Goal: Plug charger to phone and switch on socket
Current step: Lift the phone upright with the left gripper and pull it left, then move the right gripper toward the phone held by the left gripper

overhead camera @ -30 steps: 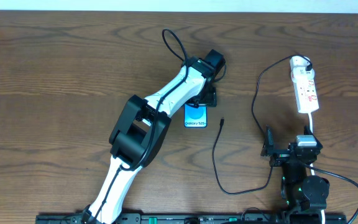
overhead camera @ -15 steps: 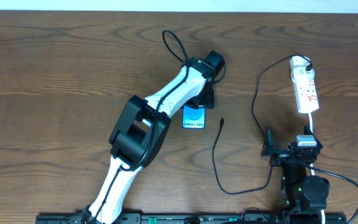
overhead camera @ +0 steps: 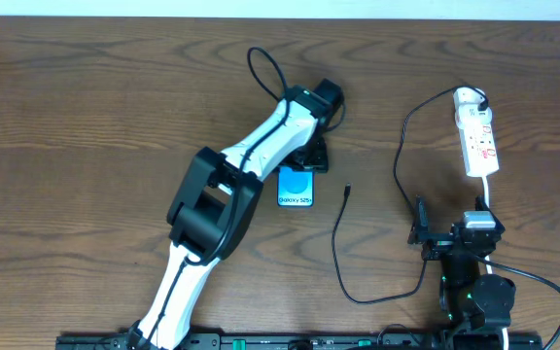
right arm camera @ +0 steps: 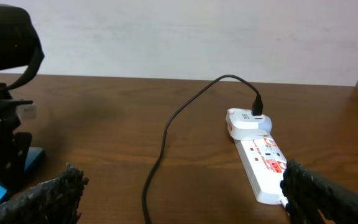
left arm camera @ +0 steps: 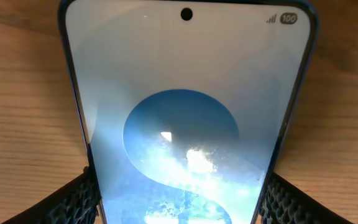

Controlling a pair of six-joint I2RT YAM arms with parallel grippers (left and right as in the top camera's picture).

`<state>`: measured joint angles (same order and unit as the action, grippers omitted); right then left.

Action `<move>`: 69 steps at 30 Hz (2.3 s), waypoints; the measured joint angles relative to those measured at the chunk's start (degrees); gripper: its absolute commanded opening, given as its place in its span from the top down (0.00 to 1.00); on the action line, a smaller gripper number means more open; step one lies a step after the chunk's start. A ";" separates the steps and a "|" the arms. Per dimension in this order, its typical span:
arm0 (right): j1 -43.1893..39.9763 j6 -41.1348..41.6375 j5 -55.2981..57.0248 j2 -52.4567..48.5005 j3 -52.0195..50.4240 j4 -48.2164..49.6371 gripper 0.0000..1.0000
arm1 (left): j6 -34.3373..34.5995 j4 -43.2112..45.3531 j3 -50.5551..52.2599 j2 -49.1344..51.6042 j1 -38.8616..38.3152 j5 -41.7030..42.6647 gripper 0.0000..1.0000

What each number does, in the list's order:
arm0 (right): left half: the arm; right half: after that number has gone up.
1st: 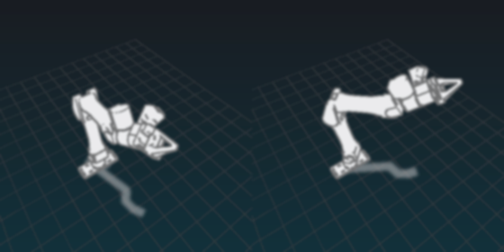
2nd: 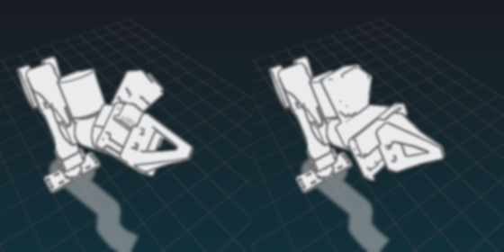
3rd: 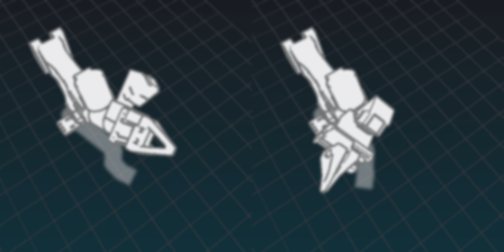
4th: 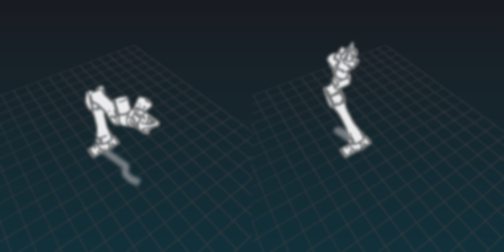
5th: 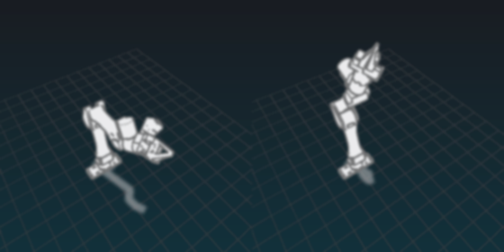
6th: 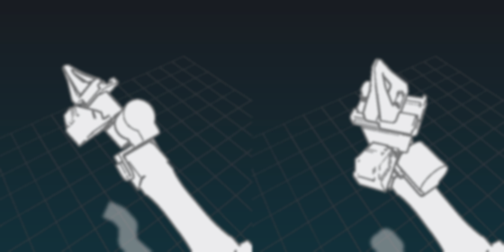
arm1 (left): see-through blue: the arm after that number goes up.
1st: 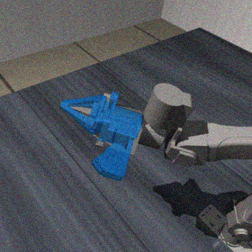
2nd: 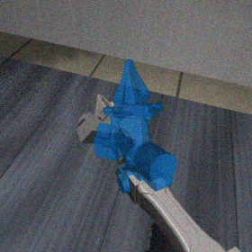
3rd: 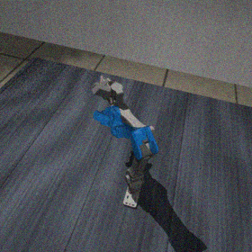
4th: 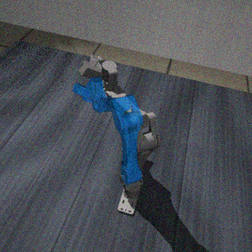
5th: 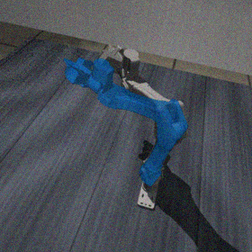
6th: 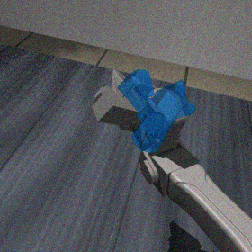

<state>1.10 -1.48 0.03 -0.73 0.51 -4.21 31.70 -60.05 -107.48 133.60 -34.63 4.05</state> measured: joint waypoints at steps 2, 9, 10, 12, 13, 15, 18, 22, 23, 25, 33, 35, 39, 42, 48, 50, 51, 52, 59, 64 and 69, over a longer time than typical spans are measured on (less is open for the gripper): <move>0.00 0.00 0.00 0.00 0.00 0.02 0.01 | 0.00 -0.35 0.28 -1.18 1.07 1.90 0.28; -0.02 0.00 0.00 0.00 0.00 0.02 0.01 | 0.00 -2.14 0.31 -9.20 4.94 12.74 0.28; 0.00 0.00 0.00 0.00 0.00 0.02 0.01 | 0.00 -2.38 0.31 -9.86 5.51 15.58 0.28; 0.00 0.00 0.00 0.00 0.00 0.02 0.01 | -0.13 -2.51 0.31 -10.05 6.56 21.53 0.28; 0.00 0.00 0.00 0.00 0.00 0.00 0.01 | -0.20 -2.56 0.31 -10.03 7.23 25.11 0.28; 0.00 0.00 0.00 0.00 0.00 0.00 0.01 | -0.68 -2.54 0.33 -10.03 8.87 32.72 0.28; 0.00 0.00 0.00 0.00 0.00 0.02 0.01 | -1.57 -2.56 0.33 -10.03 11.21 43.01 0.28; 0.00 0.00 0.02 0.00 0.00 0.04 0.01 | -1.97 -2.56 0.33 -10.03 14.47 56.17 0.28; 0.00 0.02 0.09 0.00 0.00 0.15 0.01 | -1.97 -2.54 0.33 -10.03 15.10 58.84 0.28; 0.00 0.00 0.55 0.00 0.00 0.76 0.01 | -1.97 -2.54 0.33 -10.03 16.17 63.98 0.28; 0.00 6.32 -8.24 0.04 -0.13 10.49 0.01 | -1.66 -2.56 0.33 -10.03 19.34 79.34 0.28; 0.00 7.87 -11.67 0.04 -0.13 10.08 0.01 | -0.70 -2.54 0.33 -10.03 20.13 80.59 0.28; 0.00 12.37 -19.96 0.04 -0.13 13.44 0.01 | 3.37 -2.56 0.33 -10.03 22.71 82.05 0.29; -0.02 15.17 -24.68 0.04 -0.13 14.62 0.01 | 4.96 -2.56 0.33 -10.03 24.17 82.47 0.29; -0.02 18.58 -28.76 -0.26 0.85 9.70 0.01 | 7.78 -2.56 0.33 -10.03 26.27 82.68 0.29; -0.02 18.29 -28.20 -1.79 2.93 2.47 0.01 | 8.68 -2.56 0.33 -10.03 26.49 82.68 0.29; -0.02 17.88 -27.43 -2.56 4.02 -0.31 0.01 | 9.03 -2.56 0.33 -10.03 26.51 82.71 0.29; -0.02 17.25 -25.92 -4.50 6.29 -4.57 0.01 | 9.33 -2.56 0.31 -10.03 26.51 82.71 0.29; -0.02 13.42 -18.75 -23.56 21.57 -11.43 0.01 | 11.41 -2.54 0.33 -10.03 26.49 82.86 0.29; -0.02 16.48 -25.40 -29.86 22.97 -2.51 0.01 | 11.82 -2.56 0.33 -10.03 26.49 82.88 0.29; -0.02 21.75 -34.32 -33.48 23.02 -0.76 0.27 | 11.85 -2.56 0.33 -10.03 26.49 82.88 0.29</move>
<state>1.08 20.27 -34.28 -34.22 23.53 -4.97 43.55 -62.61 -107.15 123.57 -8.14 86.94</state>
